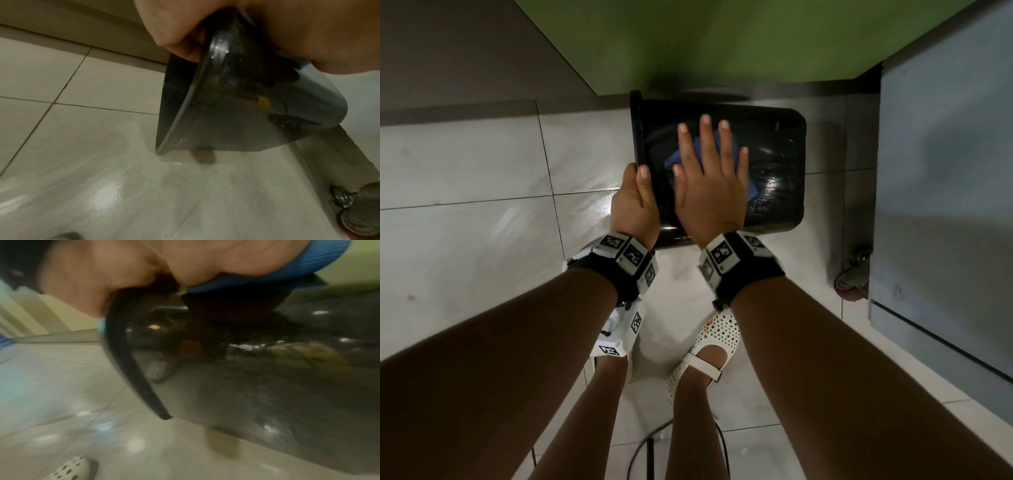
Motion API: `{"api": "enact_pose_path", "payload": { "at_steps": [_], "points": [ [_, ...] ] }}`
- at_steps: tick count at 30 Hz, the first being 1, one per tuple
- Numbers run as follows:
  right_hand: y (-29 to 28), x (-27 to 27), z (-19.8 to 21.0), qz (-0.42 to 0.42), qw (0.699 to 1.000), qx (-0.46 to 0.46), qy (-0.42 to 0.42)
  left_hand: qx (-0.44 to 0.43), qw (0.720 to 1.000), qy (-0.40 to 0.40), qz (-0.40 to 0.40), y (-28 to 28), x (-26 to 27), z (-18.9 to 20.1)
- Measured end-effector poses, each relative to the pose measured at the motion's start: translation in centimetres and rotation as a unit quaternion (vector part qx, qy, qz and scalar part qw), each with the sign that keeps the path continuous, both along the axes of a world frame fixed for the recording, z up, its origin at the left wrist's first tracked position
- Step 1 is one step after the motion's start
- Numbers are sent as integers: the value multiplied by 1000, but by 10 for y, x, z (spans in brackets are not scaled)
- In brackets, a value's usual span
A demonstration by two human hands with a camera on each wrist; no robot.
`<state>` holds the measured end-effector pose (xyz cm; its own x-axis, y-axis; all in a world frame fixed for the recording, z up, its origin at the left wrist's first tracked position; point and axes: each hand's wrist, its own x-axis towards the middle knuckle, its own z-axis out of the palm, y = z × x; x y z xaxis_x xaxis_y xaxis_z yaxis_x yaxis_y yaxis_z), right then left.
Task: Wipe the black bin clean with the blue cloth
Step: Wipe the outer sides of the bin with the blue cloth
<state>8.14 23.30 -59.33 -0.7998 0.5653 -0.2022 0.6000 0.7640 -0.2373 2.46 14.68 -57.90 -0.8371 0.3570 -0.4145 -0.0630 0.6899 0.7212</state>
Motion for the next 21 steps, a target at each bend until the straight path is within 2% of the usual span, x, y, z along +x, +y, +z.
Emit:
{"api": "enact_pose_path", "payload": {
  "at_steps": [4,11,13,16,17,19,21],
  "points": [
    [35,3,-5,-81,997,15,3,-16,1000,-3,8,-1,1,0],
    [82,2,-5,-180,981,15,-65,-24,1000,-8,11,1,1,2],
    [96,0,-4,-242,969,-7,-56,-23,1000,-6,13,1,2,4],
    [121,-6,1,-351,927,-120,-58,-25,999,-9,25,4,2,4],
    [124,-9,1,-370,918,-129,-66,-24,999,-10,29,6,1,3],
    [115,-9,2,-362,925,-80,-82,-25,999,-10,33,6,2,2],
    [91,-5,-1,-309,948,-4,-74,-23,999,-13,34,5,2,2]
  ]
}}
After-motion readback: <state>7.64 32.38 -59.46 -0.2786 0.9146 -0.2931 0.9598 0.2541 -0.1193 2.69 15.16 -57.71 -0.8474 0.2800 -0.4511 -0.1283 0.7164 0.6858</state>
